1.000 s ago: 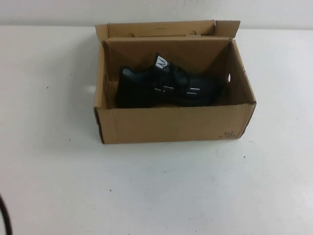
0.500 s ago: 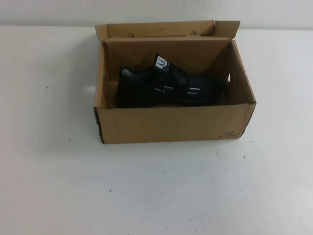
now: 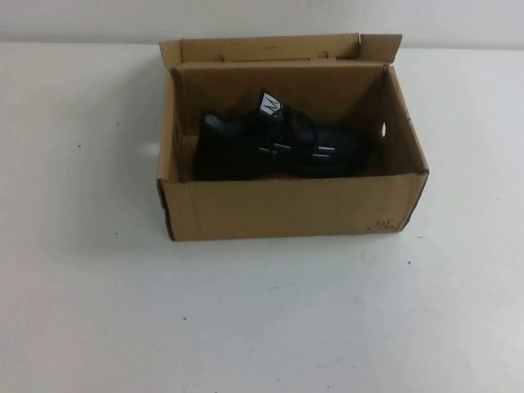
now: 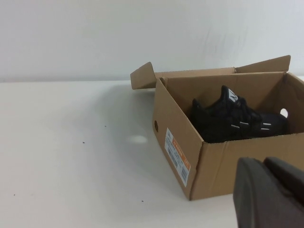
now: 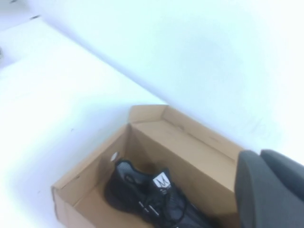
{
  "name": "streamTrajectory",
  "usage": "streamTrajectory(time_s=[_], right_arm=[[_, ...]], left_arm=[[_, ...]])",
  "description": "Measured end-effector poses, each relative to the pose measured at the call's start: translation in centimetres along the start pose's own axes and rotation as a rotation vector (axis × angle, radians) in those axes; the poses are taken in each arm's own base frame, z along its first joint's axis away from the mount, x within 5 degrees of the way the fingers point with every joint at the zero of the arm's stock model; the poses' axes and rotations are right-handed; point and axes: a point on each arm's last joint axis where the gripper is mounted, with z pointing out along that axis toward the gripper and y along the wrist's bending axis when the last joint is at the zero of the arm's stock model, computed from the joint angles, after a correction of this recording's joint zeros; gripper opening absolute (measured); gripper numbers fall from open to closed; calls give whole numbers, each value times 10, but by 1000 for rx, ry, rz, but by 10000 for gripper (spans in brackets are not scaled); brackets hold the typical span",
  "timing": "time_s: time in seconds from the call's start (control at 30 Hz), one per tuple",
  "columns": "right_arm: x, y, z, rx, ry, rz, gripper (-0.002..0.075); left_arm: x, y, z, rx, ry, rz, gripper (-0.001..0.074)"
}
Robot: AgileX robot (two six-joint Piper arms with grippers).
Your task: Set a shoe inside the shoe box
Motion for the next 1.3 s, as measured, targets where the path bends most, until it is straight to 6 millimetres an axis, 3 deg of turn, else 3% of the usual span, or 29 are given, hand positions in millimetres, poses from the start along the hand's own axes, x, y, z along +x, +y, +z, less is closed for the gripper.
streamTrajectory(time_s=[0.07,0.2,0.47,0.57,0.73,1.3], right_arm=[[17,4,-10,34,-34,17,-17],[71,17,-29,91,-91,57,-17],[227,44,-39,182,-92,125,-17],[266,53,-43,175,-50,138,-17],[289,63,-56,171,-65,131,-17],[290,65,-63,177,-103,124,-17]], left_arm=[[0,0,0,0,0,0,-1],[0,0,0,0,0,0,-1],[1,0,0,0,3,-2,-1],[1,0,0,1,3,-3,-1],[1,-1,0,9,2,-14,-1],[1,-1,0,13,4,-20,-1]])
